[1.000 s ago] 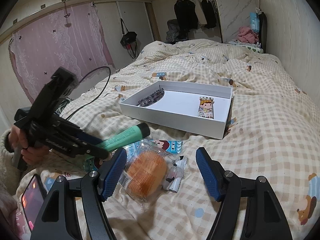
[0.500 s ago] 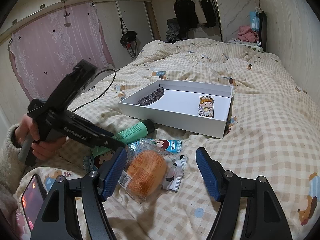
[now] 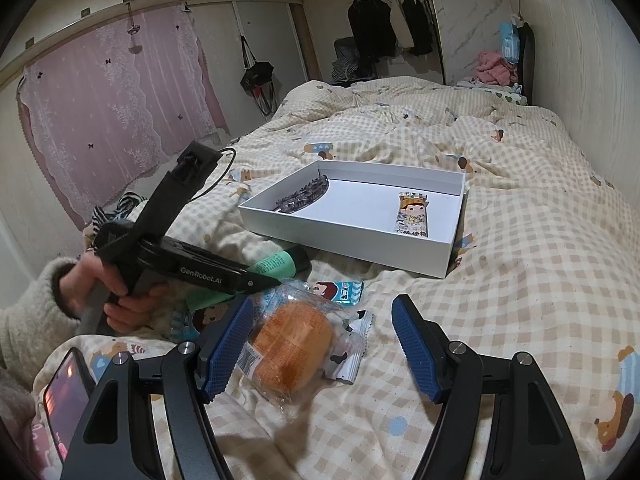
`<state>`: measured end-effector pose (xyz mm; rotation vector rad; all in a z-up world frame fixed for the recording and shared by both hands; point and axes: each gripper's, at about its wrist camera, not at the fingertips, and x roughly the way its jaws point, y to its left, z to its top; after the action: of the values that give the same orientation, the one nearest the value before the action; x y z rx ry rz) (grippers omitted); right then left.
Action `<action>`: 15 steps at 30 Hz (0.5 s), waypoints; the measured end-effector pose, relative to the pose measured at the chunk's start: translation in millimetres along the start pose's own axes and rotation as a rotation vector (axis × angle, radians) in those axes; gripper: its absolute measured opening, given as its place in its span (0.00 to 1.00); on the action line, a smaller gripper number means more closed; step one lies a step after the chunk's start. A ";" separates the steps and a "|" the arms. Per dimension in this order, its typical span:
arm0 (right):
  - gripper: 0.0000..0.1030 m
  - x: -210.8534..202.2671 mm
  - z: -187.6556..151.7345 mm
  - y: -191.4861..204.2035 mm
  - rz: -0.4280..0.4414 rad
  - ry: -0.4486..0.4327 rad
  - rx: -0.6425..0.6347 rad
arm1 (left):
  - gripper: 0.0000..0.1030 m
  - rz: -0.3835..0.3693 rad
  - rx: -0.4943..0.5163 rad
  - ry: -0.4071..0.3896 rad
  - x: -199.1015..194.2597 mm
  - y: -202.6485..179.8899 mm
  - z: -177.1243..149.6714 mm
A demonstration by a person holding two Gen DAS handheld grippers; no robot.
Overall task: Organize objects
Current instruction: 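Lift the green cream tube with the left gripper toward the tray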
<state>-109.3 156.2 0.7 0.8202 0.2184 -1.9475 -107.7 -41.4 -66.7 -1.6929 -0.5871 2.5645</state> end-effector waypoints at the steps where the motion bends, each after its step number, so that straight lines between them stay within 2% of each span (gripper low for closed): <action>1: 0.71 0.0 1.2 -0.8 0.001 0.002 0.000 | 0.48 -0.003 0.000 -0.007 -1.0 0.2 0.1; 8: 0.71 -0.2 2.0 -2.4 0.000 0.005 0.005 | 0.48 -0.055 -0.017 -0.078 -18.7 5.9 -4.5; 15: 0.71 -0.5 2.2 -2.7 0.002 -0.001 0.004 | 0.48 -0.129 -0.029 -0.197 -60.6 6.2 -13.6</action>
<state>-112.4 156.9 2.2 0.8216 0.2127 -1.9472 -69.4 -56.0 -19.7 -1.3685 -0.7185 2.6593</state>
